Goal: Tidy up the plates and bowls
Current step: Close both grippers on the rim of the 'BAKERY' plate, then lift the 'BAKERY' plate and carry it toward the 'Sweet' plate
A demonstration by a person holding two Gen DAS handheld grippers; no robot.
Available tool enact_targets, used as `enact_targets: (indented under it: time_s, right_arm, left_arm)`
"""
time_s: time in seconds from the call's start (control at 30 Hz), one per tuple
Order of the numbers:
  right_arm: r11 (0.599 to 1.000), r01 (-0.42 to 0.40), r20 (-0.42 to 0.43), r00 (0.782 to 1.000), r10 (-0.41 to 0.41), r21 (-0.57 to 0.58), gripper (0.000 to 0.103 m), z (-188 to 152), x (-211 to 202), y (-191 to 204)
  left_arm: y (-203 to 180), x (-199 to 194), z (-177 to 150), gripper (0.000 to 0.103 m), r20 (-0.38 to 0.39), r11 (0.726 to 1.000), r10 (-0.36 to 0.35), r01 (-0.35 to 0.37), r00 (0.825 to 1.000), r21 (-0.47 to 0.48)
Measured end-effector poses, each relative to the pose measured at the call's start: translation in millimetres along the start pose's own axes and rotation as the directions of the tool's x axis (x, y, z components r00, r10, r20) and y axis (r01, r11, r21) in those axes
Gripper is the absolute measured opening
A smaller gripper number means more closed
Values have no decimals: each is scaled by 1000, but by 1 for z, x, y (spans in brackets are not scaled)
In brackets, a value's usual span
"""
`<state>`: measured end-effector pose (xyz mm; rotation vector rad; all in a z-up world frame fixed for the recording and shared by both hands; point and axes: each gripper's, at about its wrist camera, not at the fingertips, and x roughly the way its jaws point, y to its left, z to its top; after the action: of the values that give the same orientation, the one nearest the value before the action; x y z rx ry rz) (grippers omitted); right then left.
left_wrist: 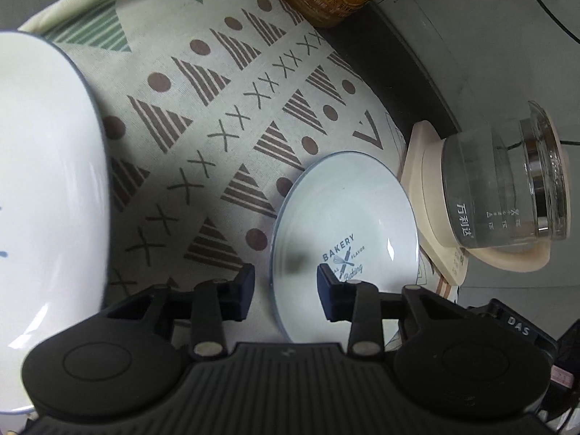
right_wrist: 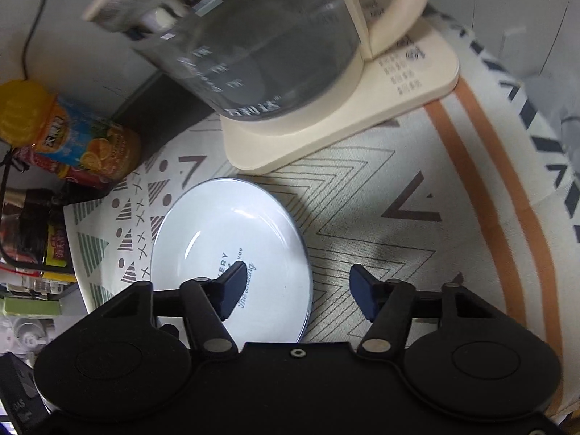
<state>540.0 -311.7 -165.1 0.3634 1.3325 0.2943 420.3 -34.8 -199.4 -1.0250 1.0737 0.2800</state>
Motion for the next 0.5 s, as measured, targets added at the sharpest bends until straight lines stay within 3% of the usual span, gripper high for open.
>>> enact_targets:
  time_s: [0.2, 0.3, 0.37, 0.5]
  right_arm:
    - [1000, -12, -65, 998, 13, 23, 51, 8, 20, -8]
    - [999, -23, -90, 996, 25, 30, 45, 10, 28, -11]
    - [998, -39, -111, 993, 43, 39, 34, 11, 34, -14]
    - [997, -64, -137, 988, 69, 41, 29, 13, 43, -16]
  left_arm:
    - [1, 13, 1, 27, -16, 1000, 12, -13, 1000, -19]
    - [4, 17, 2, 20, -21, 999, 12, -13, 1000, -38]
    - [4, 19, 3, 15, -24, 999, 8, -9, 1000, -42]
    - [6, 23, 4, 11, -40, 998, 17, -20, 999, -64]
